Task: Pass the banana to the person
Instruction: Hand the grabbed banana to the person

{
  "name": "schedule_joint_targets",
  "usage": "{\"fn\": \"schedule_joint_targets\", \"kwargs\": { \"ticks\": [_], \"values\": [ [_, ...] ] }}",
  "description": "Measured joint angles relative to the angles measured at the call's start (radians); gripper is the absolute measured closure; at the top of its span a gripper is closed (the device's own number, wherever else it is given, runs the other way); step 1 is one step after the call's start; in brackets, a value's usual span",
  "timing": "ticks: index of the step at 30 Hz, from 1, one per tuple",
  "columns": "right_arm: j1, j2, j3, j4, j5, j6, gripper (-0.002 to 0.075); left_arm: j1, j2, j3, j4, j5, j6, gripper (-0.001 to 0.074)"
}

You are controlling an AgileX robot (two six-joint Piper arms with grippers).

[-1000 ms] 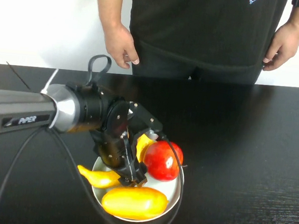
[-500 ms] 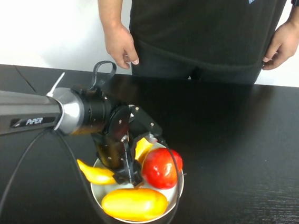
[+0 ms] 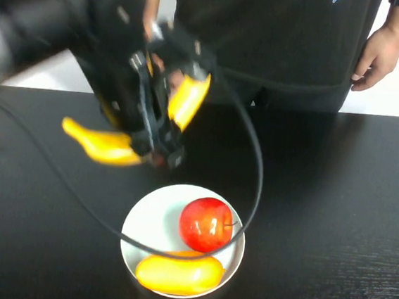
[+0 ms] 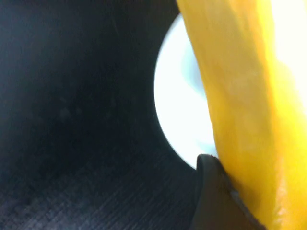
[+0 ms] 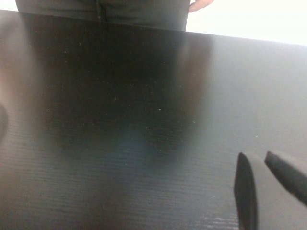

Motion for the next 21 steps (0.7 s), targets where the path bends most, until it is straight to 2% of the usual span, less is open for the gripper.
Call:
{"fn": "schedule_joint_targets", "kwargs": {
  "ticks": [10, 15, 21],
  "values": [
    [0.000, 0.000, 0.000, 0.000, 0.000, 0.000, 0.0734, 0.000, -0.223, -0.050, -0.093, 0.040, -0.027, 0.0428],
    [0.000, 0.000, 0.000, 0.000, 0.000, 0.000, 0.0734, -0.001, -0.227, -0.050, -0.106, 0.042, -0.010, 0.0428],
    [0.000, 0.000, 0.000, 0.000, 0.000, 0.000, 0.0733, -0.001, -0.129, -0.095, -0.102, 0.048, 0.015, 0.0428]
  ]
}}
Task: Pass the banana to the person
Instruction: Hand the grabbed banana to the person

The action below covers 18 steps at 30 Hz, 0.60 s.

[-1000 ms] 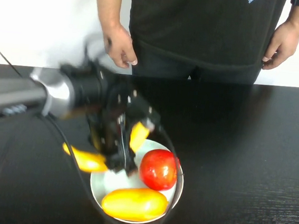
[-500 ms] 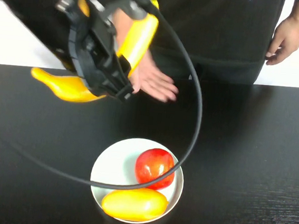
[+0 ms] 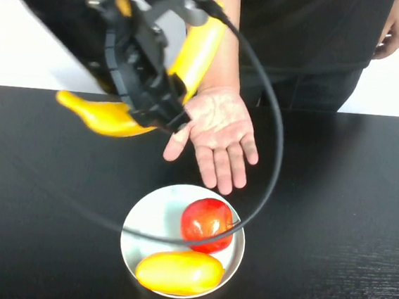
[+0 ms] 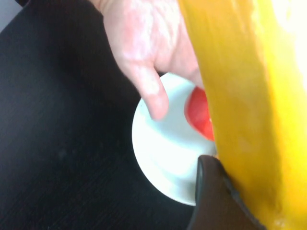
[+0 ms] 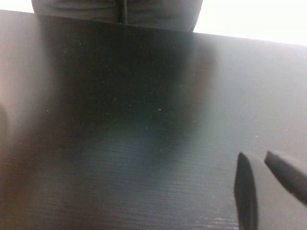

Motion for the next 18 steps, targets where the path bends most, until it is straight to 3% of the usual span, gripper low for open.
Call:
{"fn": "schedule_joint_targets", "kwargs": {
  "ticks": [10, 18],
  "values": [
    [0.000, 0.000, 0.000, 0.000, 0.000, 0.000, 0.0733, -0.019, 0.262, -0.209, 0.027, -0.008, 0.072, 0.0428],
    [0.000, 0.000, 0.000, 0.000, 0.000, 0.000, 0.0733, -0.019, 0.392, -0.224, 0.055, -0.009, 0.120, 0.0428]
  ]
}}
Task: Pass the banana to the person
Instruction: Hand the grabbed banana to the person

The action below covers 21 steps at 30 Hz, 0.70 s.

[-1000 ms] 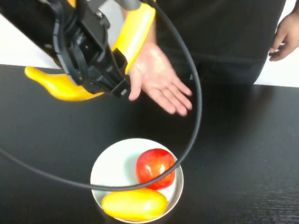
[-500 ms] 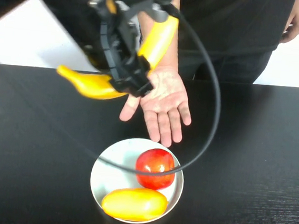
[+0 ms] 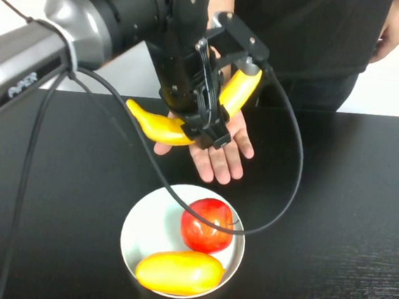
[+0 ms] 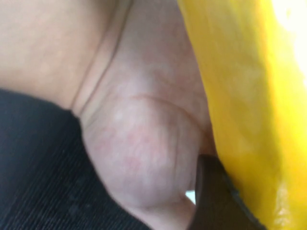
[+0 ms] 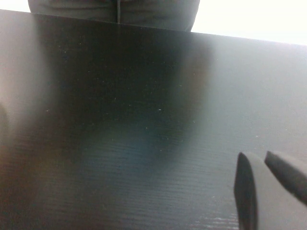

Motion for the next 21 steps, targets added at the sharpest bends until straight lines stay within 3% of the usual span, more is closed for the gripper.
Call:
{"fn": "schedule_joint_targets", "kwargs": {
  "ticks": [17, 19, 21],
  "values": [
    [0.000, 0.000, 0.000, 0.000, 0.000, 0.000, 0.0734, -0.001, 0.051, -0.010, 0.085, -0.015, 0.003, 0.0428],
    [0.000, 0.000, 0.000, 0.000, 0.000, 0.000, 0.0734, -0.001, 0.051, -0.010, 0.084, -0.015, 0.003, 0.0403],
    [0.000, 0.000, 0.000, 0.000, 0.000, 0.000, 0.0733, -0.001, 0.049, -0.010, 0.084, -0.015, 0.003, 0.0325]
  ]
}}
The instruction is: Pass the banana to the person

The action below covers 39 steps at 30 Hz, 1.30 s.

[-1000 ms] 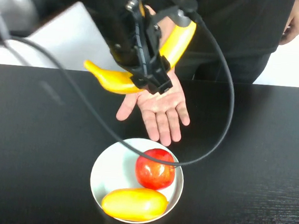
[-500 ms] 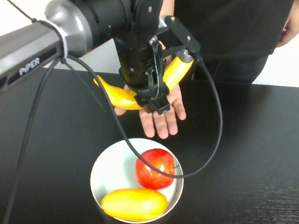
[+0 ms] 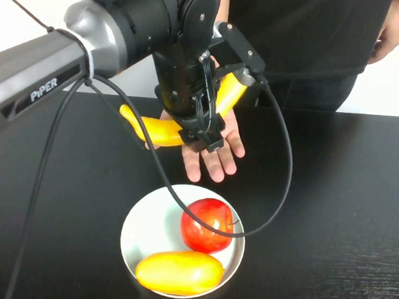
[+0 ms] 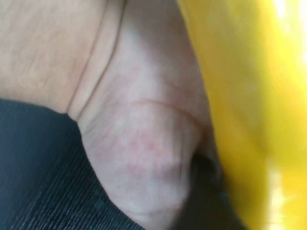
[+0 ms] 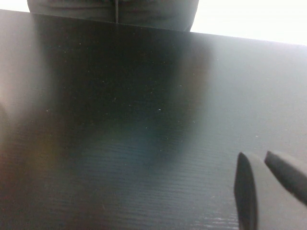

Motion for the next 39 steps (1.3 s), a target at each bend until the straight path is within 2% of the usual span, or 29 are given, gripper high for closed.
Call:
{"fn": "schedule_joint_targets", "kwargs": {
  "ticks": [3, 5, 17, 19, 21, 25, 27, 31, 39],
  "values": [
    [0.000, 0.000, 0.000, 0.000, 0.000, 0.000, 0.0733, 0.000, -0.017, 0.000, -0.002, 0.000, 0.000, 0.0217],
    [0.000, 0.000, 0.000, 0.000, 0.000, 0.000, 0.0734, 0.000, -0.034, 0.000, -0.002, -0.005, 0.000, 0.0190],
    [0.000, 0.000, 0.000, 0.000, 0.000, 0.000, 0.0733, -0.017, -0.150, 0.000, 0.069, -0.028, -0.009, 0.0176],
    [-0.006, -0.019, 0.003, -0.009, -0.049, -0.004, 0.0733, -0.019, -0.202, 0.000, 0.070, -0.028, -0.042, 0.0206],
    [-0.006, -0.019, 0.003, -0.009, -0.049, -0.004, 0.0733, -0.021, -0.277, 0.014, 0.065, -0.025, -0.082, 0.0284],
    [0.000, 0.000, 0.000, 0.000, 0.000, 0.000, 0.0734, -0.021, -0.452, 0.082, 0.052, 0.001, -0.125, 0.0567],
    [0.000, 0.000, 0.000, 0.000, 0.000, 0.000, 0.0733, -0.021, -0.547, 0.146, 0.050, 0.011, -0.138, 0.0666],
    [0.000, 0.000, 0.000, 0.000, 0.000, 0.000, 0.0734, -0.021, -0.720, 0.309, 0.055, -0.006, -0.196, 0.0723],
    [0.000, 0.000, 0.000, 0.000, 0.000, 0.000, 0.0734, -0.021, -1.138, 0.736, 0.059, -0.232, -0.367, 0.0735]
  ]
}}
